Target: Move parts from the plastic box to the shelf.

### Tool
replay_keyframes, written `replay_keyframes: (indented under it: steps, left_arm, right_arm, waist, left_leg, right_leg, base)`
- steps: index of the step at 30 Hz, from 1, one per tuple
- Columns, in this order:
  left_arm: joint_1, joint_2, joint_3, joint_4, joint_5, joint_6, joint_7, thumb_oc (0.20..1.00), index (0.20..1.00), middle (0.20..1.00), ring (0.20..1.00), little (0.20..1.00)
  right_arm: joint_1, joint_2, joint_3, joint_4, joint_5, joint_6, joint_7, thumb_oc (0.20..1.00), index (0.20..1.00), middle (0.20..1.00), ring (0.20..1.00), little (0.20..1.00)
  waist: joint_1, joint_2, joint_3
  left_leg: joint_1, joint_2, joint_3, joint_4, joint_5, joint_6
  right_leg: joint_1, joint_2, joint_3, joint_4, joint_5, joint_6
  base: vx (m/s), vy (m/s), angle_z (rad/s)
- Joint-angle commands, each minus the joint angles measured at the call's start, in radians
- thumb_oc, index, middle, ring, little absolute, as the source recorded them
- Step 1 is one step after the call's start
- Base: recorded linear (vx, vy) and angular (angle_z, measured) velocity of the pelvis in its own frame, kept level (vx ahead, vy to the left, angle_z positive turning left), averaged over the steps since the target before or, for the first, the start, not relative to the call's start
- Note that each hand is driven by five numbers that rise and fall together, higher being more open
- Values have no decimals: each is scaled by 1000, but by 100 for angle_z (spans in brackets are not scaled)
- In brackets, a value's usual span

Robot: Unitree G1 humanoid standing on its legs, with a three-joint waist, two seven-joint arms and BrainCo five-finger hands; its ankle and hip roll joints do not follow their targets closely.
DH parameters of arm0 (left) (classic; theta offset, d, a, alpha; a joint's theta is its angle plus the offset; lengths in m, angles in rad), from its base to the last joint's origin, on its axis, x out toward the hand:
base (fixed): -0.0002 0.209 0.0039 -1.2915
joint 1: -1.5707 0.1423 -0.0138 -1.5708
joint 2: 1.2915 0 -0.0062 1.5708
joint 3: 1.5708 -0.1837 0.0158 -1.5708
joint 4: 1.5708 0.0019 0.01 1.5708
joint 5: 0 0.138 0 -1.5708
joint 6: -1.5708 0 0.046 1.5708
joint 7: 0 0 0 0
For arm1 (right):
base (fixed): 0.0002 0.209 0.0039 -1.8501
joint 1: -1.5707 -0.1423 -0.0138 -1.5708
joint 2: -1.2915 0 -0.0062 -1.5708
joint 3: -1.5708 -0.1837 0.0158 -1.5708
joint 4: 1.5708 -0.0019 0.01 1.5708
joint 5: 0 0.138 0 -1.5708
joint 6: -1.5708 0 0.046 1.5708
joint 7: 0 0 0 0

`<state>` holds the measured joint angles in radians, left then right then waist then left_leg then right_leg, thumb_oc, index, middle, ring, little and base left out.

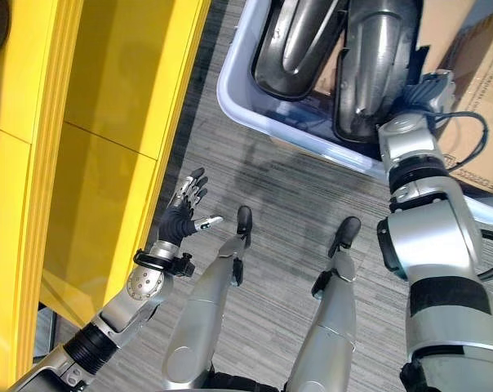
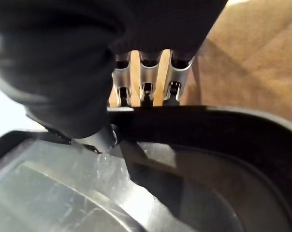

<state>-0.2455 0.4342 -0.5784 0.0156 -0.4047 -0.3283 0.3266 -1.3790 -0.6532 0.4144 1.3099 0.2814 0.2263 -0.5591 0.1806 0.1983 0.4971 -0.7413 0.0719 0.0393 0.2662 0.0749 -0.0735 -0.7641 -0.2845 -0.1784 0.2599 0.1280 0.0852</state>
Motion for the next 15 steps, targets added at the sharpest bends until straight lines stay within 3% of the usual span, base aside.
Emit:
replay_keyframes:
  steps: [1, 9, 15]
  left_arm:
    - [-19, 15, 11, -74, -41, -18, -41, 1000, 1000, 1000, 1000, 1000]
    - [-35, -12, -6, -52, -1, -28, -6, 1000, 1000, 1000, 1000, 1000]
    - [-39, -28, -8, -25, 13, -52, -1, 1000, 1000, 1000, 1000, 1000]
  right_arm:
    - [123, 69, 4, 1, 139, 87, 169, 200, 200, 200, 200, 200]
    - [189, 80, -50, 43, 177, 83, 134, 200, 200, 200, 200, 200]
    - [220, 86, -65, 44, 84, 46, 54, 200, 200, 200, 200, 200]
  waist:
    - [56, 65, 23]
    - [47, 74, 23]
    - [36, 78, 23]
  left_leg:
    - [-86, -74, 3, -14, 51, 44]
    - [-142, -70, 5, 1, 50, 42]
    - [-143, -68, 10, -1, 51, 42]
  right_leg:
    - [-49, 43, -65, 191, -146, -24]
    - [-109, 52, -52, 212, -155, -28]
    - [-115, 56, -44, 210, -155, -32]
  base:
    - [-20, -40, 5]
    - [-4, -5, 3]
    - [0, 0, 0]
